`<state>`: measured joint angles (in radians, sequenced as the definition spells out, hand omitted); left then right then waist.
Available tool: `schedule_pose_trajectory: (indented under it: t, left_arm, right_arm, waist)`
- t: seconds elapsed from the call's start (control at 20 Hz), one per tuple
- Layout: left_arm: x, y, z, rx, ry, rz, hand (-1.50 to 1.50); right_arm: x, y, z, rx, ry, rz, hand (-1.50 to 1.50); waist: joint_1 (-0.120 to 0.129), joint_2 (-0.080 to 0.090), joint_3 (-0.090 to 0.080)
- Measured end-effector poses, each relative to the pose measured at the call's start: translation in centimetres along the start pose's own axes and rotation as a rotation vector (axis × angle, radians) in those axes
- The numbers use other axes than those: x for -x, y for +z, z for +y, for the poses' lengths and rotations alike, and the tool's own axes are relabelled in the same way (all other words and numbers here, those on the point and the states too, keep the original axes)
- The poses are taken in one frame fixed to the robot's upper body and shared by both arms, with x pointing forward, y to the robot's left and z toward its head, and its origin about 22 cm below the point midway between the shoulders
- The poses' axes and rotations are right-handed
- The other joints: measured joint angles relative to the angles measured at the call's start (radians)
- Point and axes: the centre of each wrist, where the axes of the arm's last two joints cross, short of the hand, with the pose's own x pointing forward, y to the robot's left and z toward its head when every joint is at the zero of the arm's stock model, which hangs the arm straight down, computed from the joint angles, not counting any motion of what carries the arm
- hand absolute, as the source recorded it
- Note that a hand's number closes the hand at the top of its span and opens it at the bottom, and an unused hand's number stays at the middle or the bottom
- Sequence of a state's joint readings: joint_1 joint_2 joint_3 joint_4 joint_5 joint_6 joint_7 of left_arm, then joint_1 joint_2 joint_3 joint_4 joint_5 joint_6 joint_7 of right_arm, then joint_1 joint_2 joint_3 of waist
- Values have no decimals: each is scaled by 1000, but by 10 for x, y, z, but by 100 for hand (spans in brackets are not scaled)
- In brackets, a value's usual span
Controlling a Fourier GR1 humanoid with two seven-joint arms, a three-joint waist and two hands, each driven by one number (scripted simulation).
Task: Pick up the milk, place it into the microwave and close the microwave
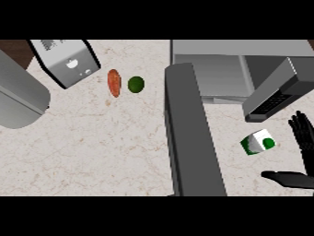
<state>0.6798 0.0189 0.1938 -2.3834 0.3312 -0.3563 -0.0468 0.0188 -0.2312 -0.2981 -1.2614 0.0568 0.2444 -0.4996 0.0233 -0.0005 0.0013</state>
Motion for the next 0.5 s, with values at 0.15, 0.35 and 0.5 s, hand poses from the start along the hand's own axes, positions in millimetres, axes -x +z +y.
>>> schedule_pose_trajectory:
  t: [0.15, 0.35, 0.5]
  left_arm:
    - [2, 8, 4, 7, 4, -9, -150]
    - [2, 13, 4, 7, 19, -4, -150]
    - [2, 18, 5, 11, 23, -8, -150]
  right_arm:
    - [22, 7, 3, -8, 17, 22, -150]
    - [45, 8, 5, -16, 57, 31, -150]
    - [61, 10, 2, -19, 81, 36, -150]
  waist:
    - [5, 0, 0]
    - [10, 1, 1]
    - [14, 3, 2]
